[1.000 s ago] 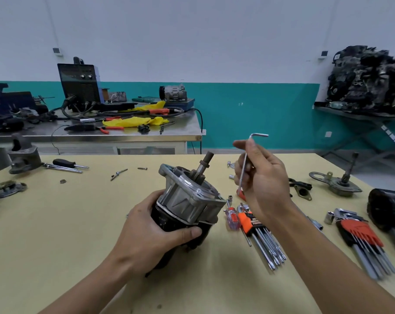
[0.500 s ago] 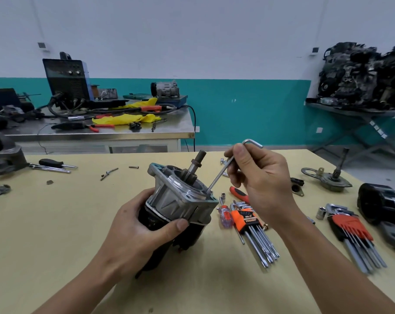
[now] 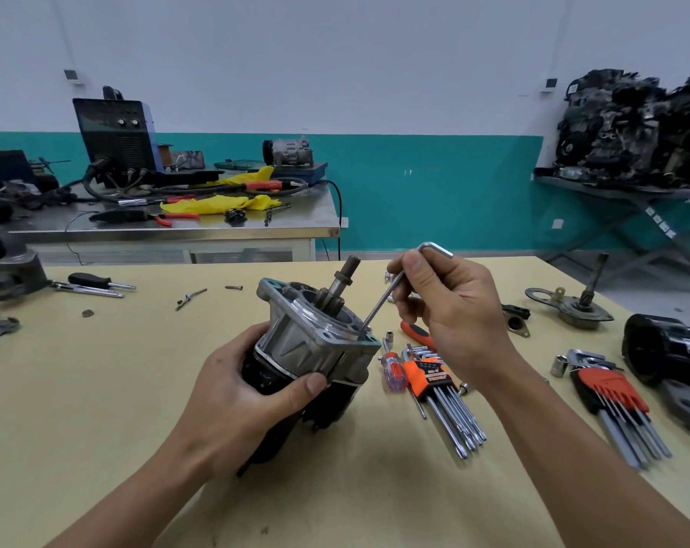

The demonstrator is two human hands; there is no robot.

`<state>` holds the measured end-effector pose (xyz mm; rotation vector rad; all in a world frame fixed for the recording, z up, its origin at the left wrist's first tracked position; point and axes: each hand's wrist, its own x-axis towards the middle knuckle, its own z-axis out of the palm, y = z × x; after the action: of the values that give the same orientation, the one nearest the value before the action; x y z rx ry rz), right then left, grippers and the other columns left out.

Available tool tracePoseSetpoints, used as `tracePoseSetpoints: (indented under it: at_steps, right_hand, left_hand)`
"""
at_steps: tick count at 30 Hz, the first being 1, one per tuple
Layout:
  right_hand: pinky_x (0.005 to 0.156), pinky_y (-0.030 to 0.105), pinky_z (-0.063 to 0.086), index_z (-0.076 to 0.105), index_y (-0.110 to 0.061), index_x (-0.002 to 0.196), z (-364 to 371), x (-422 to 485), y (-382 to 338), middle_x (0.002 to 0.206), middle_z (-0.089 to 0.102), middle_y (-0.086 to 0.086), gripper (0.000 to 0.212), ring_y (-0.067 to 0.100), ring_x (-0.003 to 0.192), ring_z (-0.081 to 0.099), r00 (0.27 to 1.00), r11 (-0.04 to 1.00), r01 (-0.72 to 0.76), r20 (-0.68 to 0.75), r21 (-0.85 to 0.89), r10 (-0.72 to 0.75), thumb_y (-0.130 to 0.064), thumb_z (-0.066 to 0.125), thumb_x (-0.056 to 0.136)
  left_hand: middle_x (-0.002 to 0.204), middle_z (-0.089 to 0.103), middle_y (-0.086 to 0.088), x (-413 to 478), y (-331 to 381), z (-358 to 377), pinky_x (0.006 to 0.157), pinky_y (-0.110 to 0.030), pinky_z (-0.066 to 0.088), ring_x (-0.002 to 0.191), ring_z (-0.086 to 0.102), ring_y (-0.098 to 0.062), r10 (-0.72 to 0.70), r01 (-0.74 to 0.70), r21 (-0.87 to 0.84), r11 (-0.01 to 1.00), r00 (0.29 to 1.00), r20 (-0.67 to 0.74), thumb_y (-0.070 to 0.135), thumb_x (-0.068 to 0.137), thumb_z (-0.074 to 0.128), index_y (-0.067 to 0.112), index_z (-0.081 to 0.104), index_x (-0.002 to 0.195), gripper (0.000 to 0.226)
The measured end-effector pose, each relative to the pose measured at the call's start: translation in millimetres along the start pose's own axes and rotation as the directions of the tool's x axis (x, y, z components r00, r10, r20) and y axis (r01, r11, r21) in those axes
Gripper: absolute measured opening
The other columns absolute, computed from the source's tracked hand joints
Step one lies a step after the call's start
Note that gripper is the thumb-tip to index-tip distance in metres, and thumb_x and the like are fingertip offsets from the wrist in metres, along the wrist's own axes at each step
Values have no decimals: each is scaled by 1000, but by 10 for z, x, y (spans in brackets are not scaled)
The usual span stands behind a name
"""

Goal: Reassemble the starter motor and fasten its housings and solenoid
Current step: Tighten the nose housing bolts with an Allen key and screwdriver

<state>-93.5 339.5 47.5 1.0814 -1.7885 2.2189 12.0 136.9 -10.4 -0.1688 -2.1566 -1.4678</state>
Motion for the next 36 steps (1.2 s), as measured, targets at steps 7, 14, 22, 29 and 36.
tracePoseSetpoints:
  at_steps: [7, 14, 22, 29, 36]
  right_hand:
    - [51, 21, 47, 74, -19, 87, 16, -19, -23, 65, 63, -3, 18, 13, 60, 57, 995, 999, -45, 87, 8, 44, -29, 59, 87]
    - [40, 17, 32, 60, -21, 58, 129, -51, 24, 49, 45, -1, 24, 10, 42, 36, 992, 990, -66, -99, 123, 79, -29, 72, 77]
    - [38, 17, 34, 70, -20, 59, 177, -68, -49, 50, 52, -1, 18, 10, 40, 40, 978, 990, -14, -204, 144, 43, -31, 75, 73]
    - [39, 18, 39, 70, -18, 64, 79, -95, -52, 53, 59, 0, 18, 10, 41, 48, 981, 994, -21, -190, 108, 42, -31, 71, 78]
    - [41, 16, 42, 72, -17, 70, 123, -123, -24, 56, 64, 0, 17, 10, 42, 53, 992, 998, 19, -128, 57, -11, -29, 68, 82]
  left_hand:
    - [106, 76, 9, 6, -6, -3, 76, -14, 53, 96, 73, -9, -1, 1, -19, 1000, 1000, 9, 53, 65, 81, 31, 70, 112, 54]
    - [106, 76, 9, 4, -11, 1, 75, -13, 53, 96, 73, -9, -6, 6, -36, 999, 1000, 8, 54, 64, 81, 29, 70, 114, 57]
    - [104, 77, 10, -3, 0, 6, 74, -11, 52, 95, 73, -8, -2, 3, -39, 999, 1000, 2, 53, 65, 80, 32, 71, 111, 52]
    - [103, 77, 9, -2, -10, 2, 73, -12, 53, 94, 73, -8, 0, 0, -38, 999, 1000, 0, 55, 64, 80, 28, 70, 112, 56]
    - [100, 77, 9, -7, -27, 10, 70, -10, 52, 90, 73, -7, 14, -14, -44, 999, 1000, -15, 53, 64, 80, 30, 71, 108, 51]
